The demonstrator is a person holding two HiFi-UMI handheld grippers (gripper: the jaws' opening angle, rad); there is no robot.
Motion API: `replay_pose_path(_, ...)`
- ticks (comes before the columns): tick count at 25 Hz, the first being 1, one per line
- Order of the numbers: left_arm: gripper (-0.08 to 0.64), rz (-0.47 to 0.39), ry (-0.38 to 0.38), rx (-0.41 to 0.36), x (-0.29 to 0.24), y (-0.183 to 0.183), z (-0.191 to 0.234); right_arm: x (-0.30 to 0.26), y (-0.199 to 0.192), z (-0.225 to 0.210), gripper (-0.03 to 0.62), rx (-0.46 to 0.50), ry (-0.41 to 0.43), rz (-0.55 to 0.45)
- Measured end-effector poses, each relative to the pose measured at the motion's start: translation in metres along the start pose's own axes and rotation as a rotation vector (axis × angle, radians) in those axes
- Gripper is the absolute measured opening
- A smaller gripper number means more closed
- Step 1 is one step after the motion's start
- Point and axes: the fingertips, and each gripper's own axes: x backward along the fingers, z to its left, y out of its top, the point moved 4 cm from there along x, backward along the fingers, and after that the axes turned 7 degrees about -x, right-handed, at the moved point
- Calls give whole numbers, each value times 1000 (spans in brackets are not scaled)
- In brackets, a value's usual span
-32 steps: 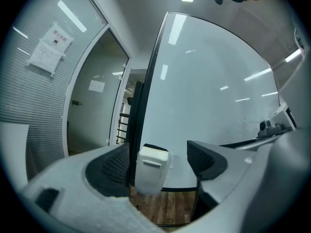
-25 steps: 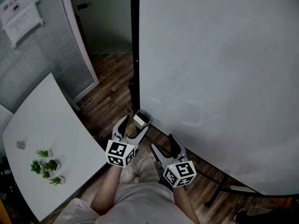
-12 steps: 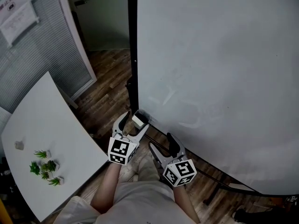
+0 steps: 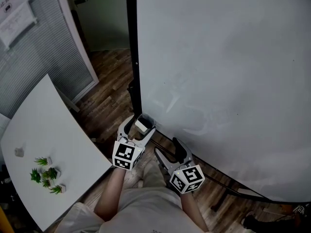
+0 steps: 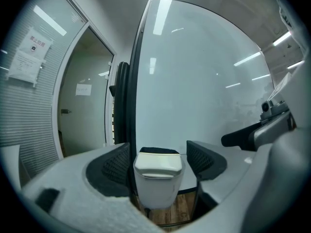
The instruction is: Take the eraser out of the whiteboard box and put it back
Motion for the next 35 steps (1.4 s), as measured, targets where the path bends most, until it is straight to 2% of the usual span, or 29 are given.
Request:
replay_pose_path(9, 336, -3, 15, 26, -3, -2, 3, -1, 0, -4, 339, -8, 2, 10)
replay_pose_path(35, 264, 1, 32, -42, -3, -3, 1, 3, -1, -10, 327, -23, -9, -2)
